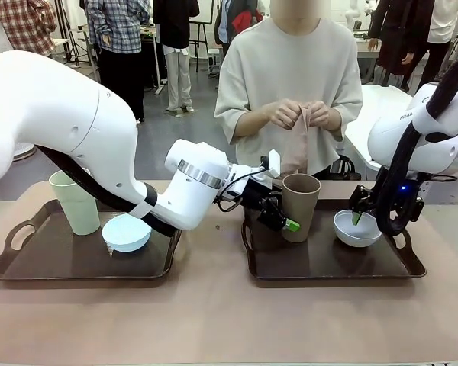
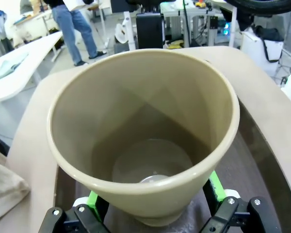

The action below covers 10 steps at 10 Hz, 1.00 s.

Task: Set up a tray with a mat and arrange the tableware.
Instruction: Pick up the Picnic Bowl and Reusable plastic cup from the Handle tray in front of the human's position and hold them in the air.

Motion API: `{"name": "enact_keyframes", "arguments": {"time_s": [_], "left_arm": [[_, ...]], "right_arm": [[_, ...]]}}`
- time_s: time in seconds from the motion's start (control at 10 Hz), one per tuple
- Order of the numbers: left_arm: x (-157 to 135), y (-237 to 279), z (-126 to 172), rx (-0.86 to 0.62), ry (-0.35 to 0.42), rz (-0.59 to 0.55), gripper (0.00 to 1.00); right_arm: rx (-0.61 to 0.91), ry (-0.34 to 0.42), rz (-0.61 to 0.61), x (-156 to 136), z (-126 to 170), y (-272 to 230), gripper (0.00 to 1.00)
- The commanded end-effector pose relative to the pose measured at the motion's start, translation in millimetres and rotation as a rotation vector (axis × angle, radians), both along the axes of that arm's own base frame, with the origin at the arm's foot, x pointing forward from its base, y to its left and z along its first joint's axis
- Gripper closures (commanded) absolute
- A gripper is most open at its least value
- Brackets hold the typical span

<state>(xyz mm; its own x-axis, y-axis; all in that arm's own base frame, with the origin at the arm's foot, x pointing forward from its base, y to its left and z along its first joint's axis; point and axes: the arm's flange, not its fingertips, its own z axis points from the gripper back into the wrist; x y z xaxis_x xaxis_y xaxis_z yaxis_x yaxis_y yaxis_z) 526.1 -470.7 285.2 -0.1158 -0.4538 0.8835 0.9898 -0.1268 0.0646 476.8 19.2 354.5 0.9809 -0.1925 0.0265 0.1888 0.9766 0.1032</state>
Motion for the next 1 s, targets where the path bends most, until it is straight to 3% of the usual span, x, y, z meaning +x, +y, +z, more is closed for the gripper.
{"name": "enact_keyframes", "arguments": {"time_s": [0.0, 0.1, 0.2, 0.3, 0.4, 0.5, 0.7, 0.8, 0.9], "left_arm": [[7.0, -4.5, -3.7, 0.015, -0.009, -0.002, 0.00], [7.4, -5.1, -4.9, 0.013, -0.015, -0.010, 0.59], [7.8, -5.4, -5.2, 0.010, -0.017, -0.017, 0.59], [7.9, -6.6, -5.0, 0.008, -0.015, -0.021, 1.00], [8.1, -8.0, -5.8, 0.007, -0.010, -0.026, 0.63], [8.0, -8.3, -5.8, 0.008, -0.007, -0.028, 1.00], [8.2, -7.7, -7.0, 0.007, 0.001, -0.037, 1.00], [8.3, -6.3, -7.8, 0.004, 0.010, -0.038, 0.77], [8.8, -3.1, -8.7, -0.008, 0.024, -0.036, 0.77]], "right_arm": [[0.028, -0.003, 0.031, 3.4, -5.3, 0.3, 0.00], [0.024, 0.000, 0.039, 3.6, -5.8, 0.3, 0.57], [0.023, 0.004, 0.045, 3.7, -6.3, 0.2, 0.57], [0.025, 0.006, 0.043, 4.3, -7.1, -0.5, 1.00], [0.026, 0.009, 0.041, 4.6, -7.6, -1.7, 0.62], [0.027, 0.009, 0.040, 4.5, -7.9, -2.1, 1.00], [0.030, 0.011, 0.038, 4.5, -8.7, -2.9, 1.00], [0.032, 0.015, 0.038, 4.3, -9.2, -3.2, 1.00], [0.033, 0.017, 0.038, 3.8, -9.3, -3.7, 1.00]]}}
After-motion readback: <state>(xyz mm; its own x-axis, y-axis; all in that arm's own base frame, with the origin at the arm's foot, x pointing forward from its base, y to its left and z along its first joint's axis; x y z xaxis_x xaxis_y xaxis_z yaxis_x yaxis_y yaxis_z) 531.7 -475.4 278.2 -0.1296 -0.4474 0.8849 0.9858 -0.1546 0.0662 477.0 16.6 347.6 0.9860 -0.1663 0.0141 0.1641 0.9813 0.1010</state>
